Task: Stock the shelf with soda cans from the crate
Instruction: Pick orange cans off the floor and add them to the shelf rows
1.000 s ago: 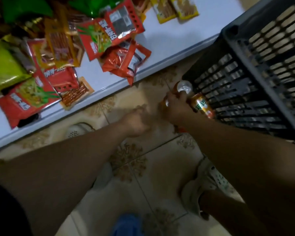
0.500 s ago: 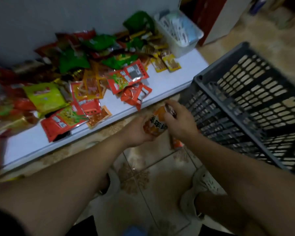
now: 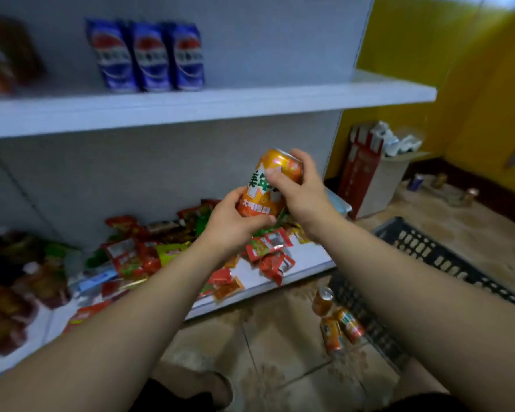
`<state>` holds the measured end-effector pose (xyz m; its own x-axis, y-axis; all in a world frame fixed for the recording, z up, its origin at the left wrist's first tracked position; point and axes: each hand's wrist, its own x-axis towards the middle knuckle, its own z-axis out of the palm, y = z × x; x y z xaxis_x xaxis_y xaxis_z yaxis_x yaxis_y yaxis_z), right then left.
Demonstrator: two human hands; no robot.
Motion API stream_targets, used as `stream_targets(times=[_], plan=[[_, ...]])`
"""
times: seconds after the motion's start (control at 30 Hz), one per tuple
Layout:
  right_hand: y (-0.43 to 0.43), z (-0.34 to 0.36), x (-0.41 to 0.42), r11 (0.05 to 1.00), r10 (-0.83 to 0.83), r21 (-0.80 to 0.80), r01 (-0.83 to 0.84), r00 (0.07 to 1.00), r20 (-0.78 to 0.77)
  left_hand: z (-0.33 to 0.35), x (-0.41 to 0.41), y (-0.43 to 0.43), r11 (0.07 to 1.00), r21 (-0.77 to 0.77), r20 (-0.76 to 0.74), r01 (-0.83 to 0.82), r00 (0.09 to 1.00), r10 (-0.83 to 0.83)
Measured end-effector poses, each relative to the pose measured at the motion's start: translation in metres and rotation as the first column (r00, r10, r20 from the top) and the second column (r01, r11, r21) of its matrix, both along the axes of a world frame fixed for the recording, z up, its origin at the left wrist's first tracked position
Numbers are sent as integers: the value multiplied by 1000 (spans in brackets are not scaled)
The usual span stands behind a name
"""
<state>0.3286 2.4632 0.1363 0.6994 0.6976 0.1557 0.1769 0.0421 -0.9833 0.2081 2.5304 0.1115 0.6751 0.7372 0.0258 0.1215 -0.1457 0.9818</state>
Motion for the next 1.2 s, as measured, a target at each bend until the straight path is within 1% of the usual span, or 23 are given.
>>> stream_targets(times=[0.07, 0.17, 0.23, 0.37, 0.5, 0.6, 0.73, 0.87, 0.93, 1.07, 1.2], plan=[[8, 25, -22, 997, 76, -27, -75, 996, 51, 20, -25, 7, 1000, 4, 29, -18, 999, 17], [27, 62, -57, 989, 148, -14, -147, 980, 136, 45, -63, 22, 999, 29, 51, -41, 998, 39], [44, 81, -81, 975, 223, -30, -221, 959, 173, 61, -89, 34, 995, 42, 72, -92, 993, 89], [85, 111, -124, 939, 341, -19, -344, 918, 202, 87, -134, 63, 968, 145, 73, -203, 978, 195], [131, 130, -158, 905, 415, 16, -426, 889, 195, 104, -179, 102, 937, 216, 15, -275, 960, 278], [164, 138, -175, 883, 459, 3, -470, 864, 206, 109, -209, 135, 909, 272, -84, -315, 934, 348], [207, 141, -190, 860, 503, -24, -509, 839, 208, 111, -246, 181, 863, 344, -248, -371, 850, 465], [252, 140, -196, 858, 507, -42, -512, 831, 231, 114, -274, 224, 793, 484, -385, -371, 724, 573], [272, 141, -194, 860, 504, -43, -508, 834, 225, 116, -280, 245, 749, 564, -410, -346, 670, 619], [309, 142, -186, 874, 478, -32, -484, 849, 226, 115, -278, 290, 686, 661, -413, -303, 617, 670], [340, 137, -180, 895, 439, -25, -446, 868, 233, 110, -266, 325, 625, 736, -457, -260, 491, 742]])
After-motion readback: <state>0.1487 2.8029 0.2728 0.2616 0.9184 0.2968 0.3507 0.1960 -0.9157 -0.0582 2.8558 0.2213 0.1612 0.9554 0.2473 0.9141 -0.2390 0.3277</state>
